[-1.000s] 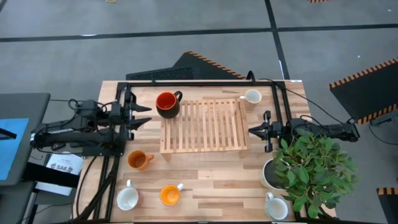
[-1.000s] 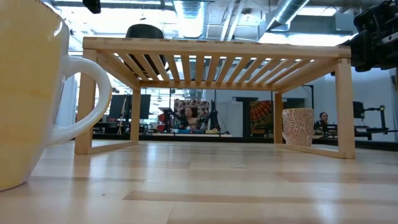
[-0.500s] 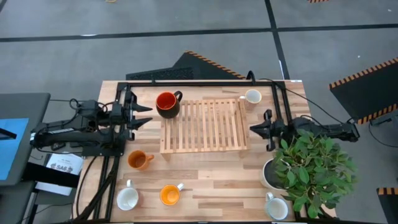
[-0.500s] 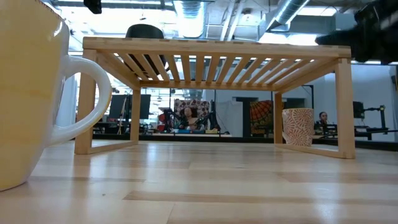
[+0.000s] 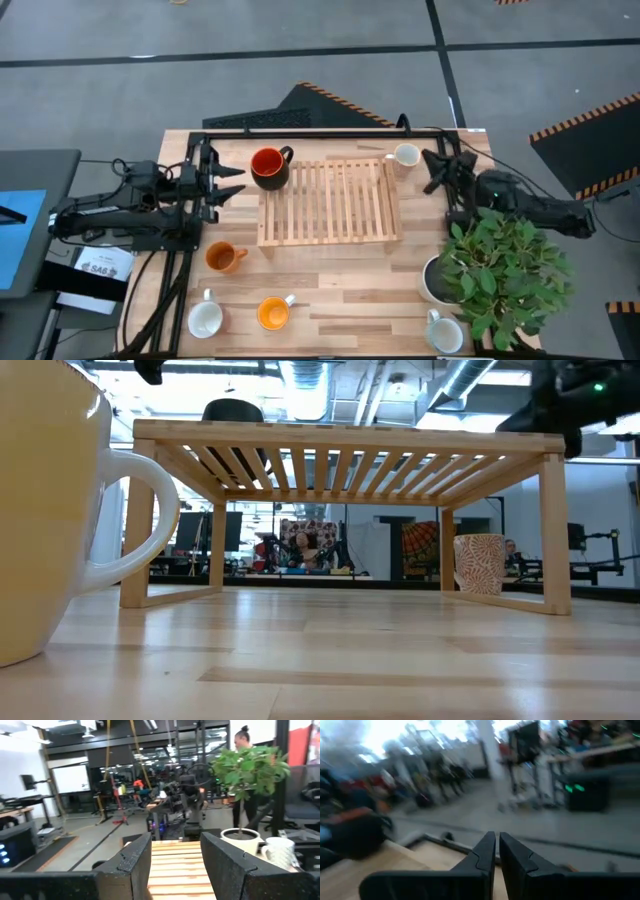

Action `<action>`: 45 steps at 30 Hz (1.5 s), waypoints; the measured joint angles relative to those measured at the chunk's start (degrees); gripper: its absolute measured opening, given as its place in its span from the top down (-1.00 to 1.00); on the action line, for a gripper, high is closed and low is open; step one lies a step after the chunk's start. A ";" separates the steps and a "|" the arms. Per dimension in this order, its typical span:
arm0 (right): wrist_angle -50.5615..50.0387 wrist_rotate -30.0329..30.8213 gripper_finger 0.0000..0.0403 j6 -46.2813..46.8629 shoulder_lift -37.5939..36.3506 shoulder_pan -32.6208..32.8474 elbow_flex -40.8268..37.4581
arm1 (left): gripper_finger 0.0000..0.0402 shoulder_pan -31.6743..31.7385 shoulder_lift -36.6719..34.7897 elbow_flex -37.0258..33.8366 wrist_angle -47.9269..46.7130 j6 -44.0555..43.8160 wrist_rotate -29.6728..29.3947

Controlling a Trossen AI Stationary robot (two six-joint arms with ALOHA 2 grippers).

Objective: Place coffee mugs
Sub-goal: Put the orange patterned mug on the shelf

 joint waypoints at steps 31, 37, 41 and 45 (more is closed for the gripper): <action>-19.97 -17.11 -0.17 23.77 36.84 -33.05 8.47 | 0.21 0.00 0.01 0.02 -0.03 -1.73 -1.07; -16.24 -18.50 -0.16 23.73 41.87 -33.05 8.47 | 0.21 0.00 0.01 0.02 -0.15 -2.03 -1.04; -15.78 -18.05 -0.15 23.78 44.87 -33.14 8.61 | 0.21 0.00 0.01 0.04 -0.49 -2.14 -1.04; -14.75 -17.88 -0.05 23.44 46.94 -33.94 8.70 | 0.21 0.00 0.00 0.04 -0.81 -2.14 -1.04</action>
